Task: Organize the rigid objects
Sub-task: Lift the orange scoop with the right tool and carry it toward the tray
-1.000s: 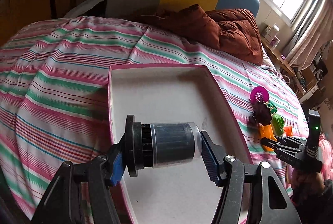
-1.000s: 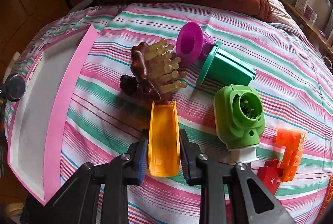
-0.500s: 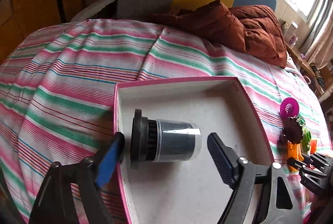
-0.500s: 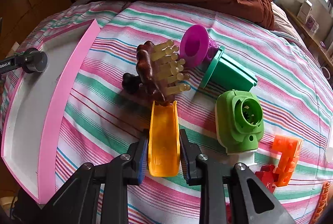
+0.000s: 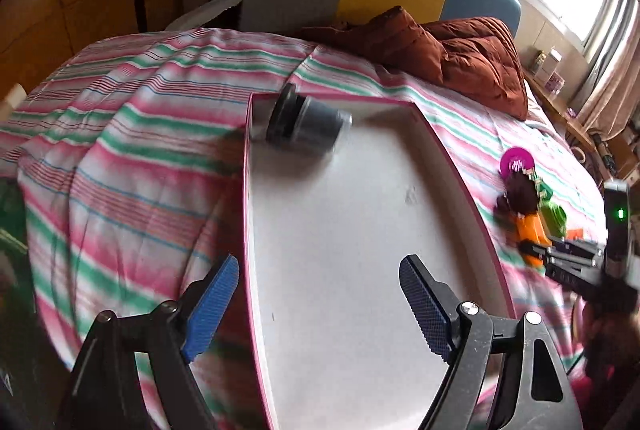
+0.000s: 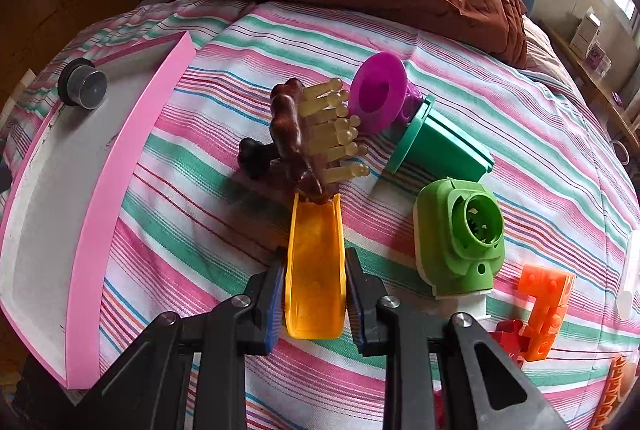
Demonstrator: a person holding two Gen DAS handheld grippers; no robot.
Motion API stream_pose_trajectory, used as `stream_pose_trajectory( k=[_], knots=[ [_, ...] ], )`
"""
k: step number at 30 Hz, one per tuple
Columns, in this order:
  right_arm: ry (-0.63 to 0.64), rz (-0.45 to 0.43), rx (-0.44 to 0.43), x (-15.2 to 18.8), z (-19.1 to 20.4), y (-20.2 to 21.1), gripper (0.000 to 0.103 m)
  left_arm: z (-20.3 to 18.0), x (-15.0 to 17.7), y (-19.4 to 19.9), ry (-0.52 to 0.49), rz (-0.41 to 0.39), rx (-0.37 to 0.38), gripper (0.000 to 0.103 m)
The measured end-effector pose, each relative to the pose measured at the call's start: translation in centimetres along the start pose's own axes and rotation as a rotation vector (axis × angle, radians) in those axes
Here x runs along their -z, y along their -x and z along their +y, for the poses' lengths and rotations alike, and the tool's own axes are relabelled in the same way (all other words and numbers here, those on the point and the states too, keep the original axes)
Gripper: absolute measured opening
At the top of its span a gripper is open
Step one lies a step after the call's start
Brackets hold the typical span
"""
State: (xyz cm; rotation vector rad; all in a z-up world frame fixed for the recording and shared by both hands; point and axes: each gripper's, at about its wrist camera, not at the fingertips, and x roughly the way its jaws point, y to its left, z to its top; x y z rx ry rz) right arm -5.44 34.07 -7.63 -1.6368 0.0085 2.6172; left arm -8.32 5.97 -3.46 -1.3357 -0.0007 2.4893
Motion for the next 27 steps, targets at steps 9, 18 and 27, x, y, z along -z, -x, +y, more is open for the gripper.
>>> stream_pose_trajectory(
  k=[9, 18, 27],
  knots=[
    [0.019, -0.008, 0.020, 0.4, 0.5, 0.2, 0.026, -1.6, 3.4, 2.3, -0.051, -0.032, -0.075, 0.089],
    [0.021, -0.010, 0.031, 0.6, 0.7, 0.0, 0.026, -1.3, 4.0, 3.1, -0.047, -0.034, -0.085, 0.089],
    [0.019, 0.021, 0.027, 1.1, 1.6, 0.5, 0.026, -0.9, 4.1, 3.7, -0.034, -0.055, -0.087, 0.089]
  ],
)
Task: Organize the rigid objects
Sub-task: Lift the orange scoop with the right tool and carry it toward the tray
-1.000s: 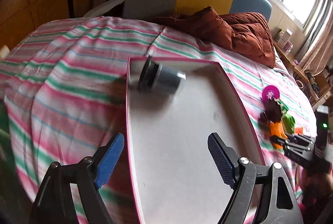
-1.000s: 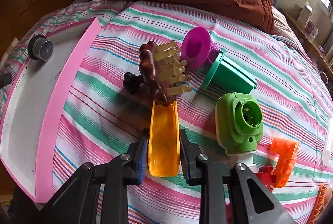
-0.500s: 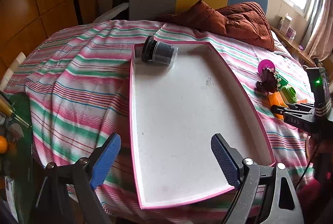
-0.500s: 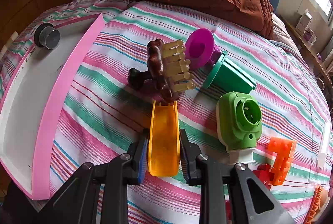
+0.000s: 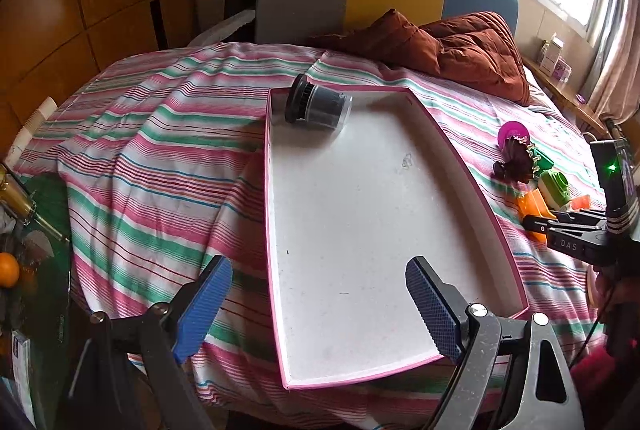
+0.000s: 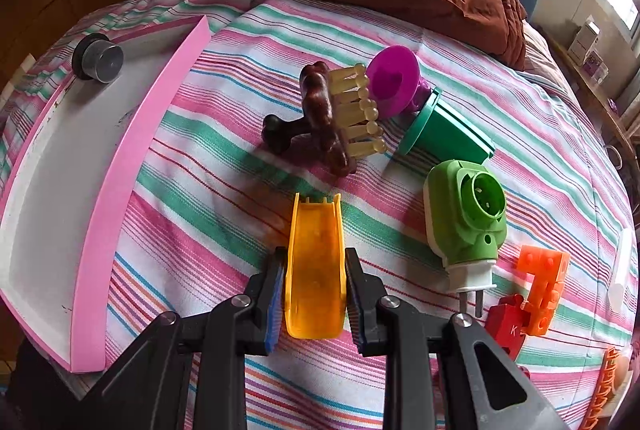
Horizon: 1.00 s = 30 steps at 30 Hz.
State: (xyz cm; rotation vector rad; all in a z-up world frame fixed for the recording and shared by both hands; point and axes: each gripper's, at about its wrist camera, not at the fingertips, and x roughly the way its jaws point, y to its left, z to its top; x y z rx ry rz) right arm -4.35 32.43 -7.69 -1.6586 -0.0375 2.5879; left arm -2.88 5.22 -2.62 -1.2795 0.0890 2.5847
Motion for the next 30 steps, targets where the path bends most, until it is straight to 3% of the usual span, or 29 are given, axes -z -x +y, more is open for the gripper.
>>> stream_pose_trajectory(
  k=[9, 20, 30],
  knots=[
    [-0.038, 0.012, -0.101, 1.0, 1.5, 1.4, 0.026, 0.6, 0.2, -0.1, 0.019, 0.008, 0.005, 0.089],
    [-0.041, 0.000, -0.096, 1.9, 3.1, 1.8, 0.026, 1.3, 0.5, 0.1, 0.028, 0.001, 0.006, 0.089],
    [-0.050, -0.109, -0.159, 0.3, 5.5, 5.8, 0.026, 2.2, 0.4, 0.4, 0.054, -0.006, 0.010, 0.089]
  ],
)
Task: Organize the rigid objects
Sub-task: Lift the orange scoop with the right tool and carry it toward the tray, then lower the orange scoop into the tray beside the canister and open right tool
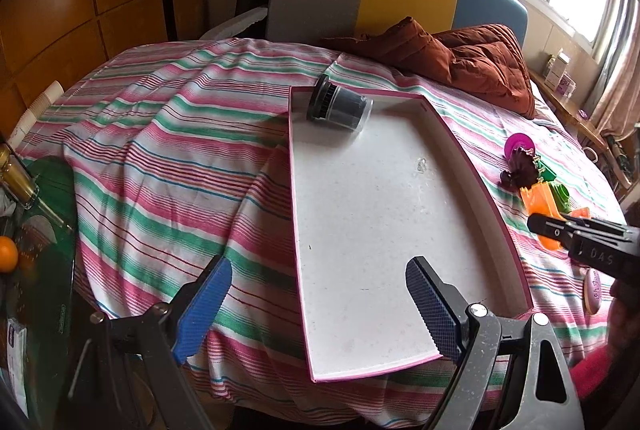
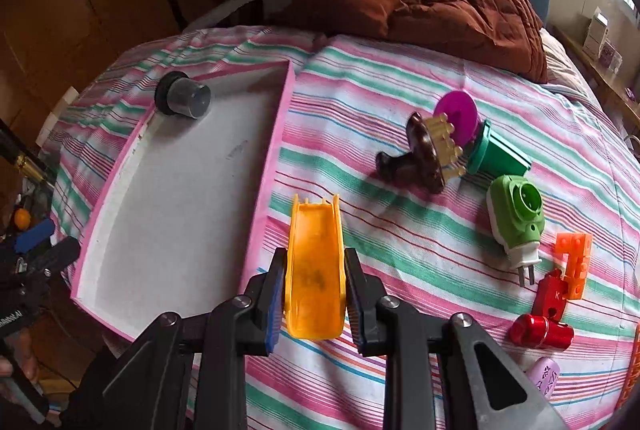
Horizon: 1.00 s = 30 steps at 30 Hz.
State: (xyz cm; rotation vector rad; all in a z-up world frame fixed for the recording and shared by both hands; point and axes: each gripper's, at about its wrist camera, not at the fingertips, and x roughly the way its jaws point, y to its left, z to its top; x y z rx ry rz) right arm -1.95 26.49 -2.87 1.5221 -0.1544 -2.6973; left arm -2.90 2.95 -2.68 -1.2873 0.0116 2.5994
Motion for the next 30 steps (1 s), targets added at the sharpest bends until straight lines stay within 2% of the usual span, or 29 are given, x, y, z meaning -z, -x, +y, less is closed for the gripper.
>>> stream_pose_trajectory(
  k=[6, 14, 17, 26, 30],
  knots=[
    [0.014, -0.027, -0.104, -2.6, 3.5, 0.3, 0.026, 0.6, -0.1, -0.1, 0.017, 0.002, 0.004, 0.089],
    [0.063, 0.077, -0.198, -4.7, 9.1, -4.8, 0.026, 2.3, 0.1, -0.5, 0.049, 0.014, -0.008, 0.089],
    [0.066, 0.106, -0.208, -5.7, 10.6, -6.7, 0.026, 3.0, 0.2, -0.8, 0.065, 0.026, -0.015, 0.089],
    [0.020, 0.147, -0.154, -9.5, 13.6, -11.6, 0.026, 4.8, 0.4, -1.4, 0.108, 0.043, -0.027, 0.089],
    [-0.056, 0.163, -0.187, -10.5, 13.8, -13.1, 0.029, 5.3, 0.5, -1.5, 0.118, 0.048, -0.035, 0.089]
  ],
)
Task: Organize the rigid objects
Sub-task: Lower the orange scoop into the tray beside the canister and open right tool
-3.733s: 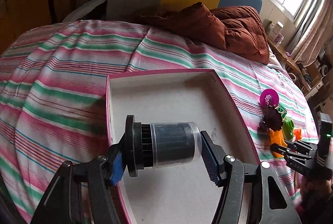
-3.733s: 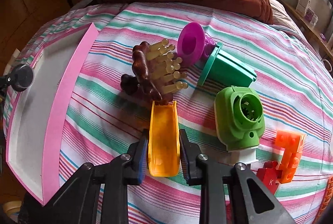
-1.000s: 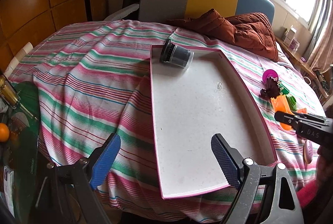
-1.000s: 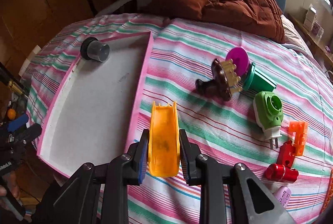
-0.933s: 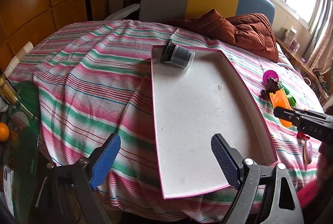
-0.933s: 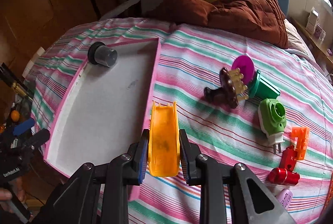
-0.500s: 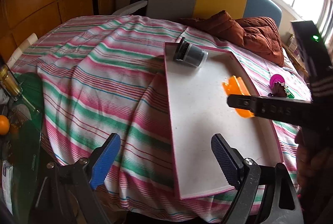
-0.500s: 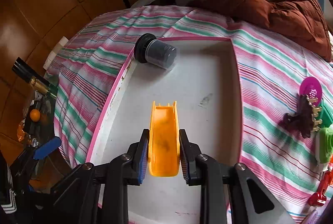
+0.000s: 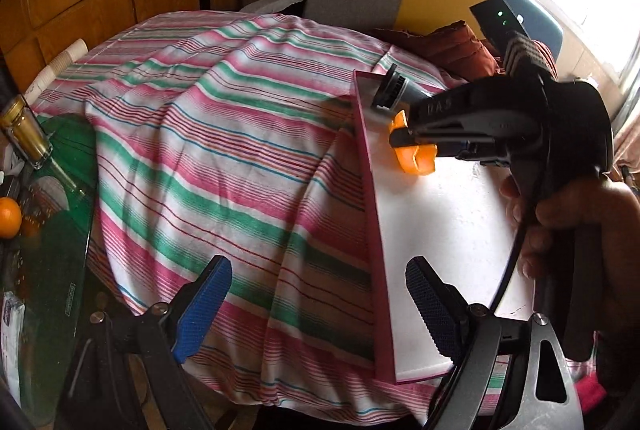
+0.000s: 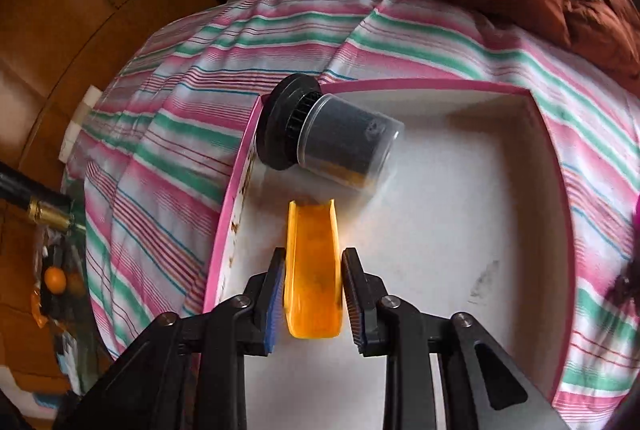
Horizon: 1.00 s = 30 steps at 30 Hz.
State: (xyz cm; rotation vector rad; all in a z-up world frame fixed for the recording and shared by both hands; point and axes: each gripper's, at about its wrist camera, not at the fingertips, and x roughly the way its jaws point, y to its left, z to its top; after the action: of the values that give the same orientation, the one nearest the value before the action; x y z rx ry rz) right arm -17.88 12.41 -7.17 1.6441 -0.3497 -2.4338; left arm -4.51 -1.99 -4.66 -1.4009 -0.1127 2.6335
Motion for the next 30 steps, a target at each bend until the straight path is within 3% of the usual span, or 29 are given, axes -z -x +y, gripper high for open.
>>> stream_pose_trajectory(
  k=[15, 30],
  knots=[
    [0.014, -0.071, -0.038, 3.1, -1.2, 4.2, 0.032, -0.5, 0.2, 0.6, -0.014, -0.014, -0.006, 0.089],
    [0.100, -0.181, 0.058, 7.5, -3.2, 9.6, 0.034, -2.5, 0.6, 2.1, -0.079, -0.033, -0.004, 0.089]
  ],
)
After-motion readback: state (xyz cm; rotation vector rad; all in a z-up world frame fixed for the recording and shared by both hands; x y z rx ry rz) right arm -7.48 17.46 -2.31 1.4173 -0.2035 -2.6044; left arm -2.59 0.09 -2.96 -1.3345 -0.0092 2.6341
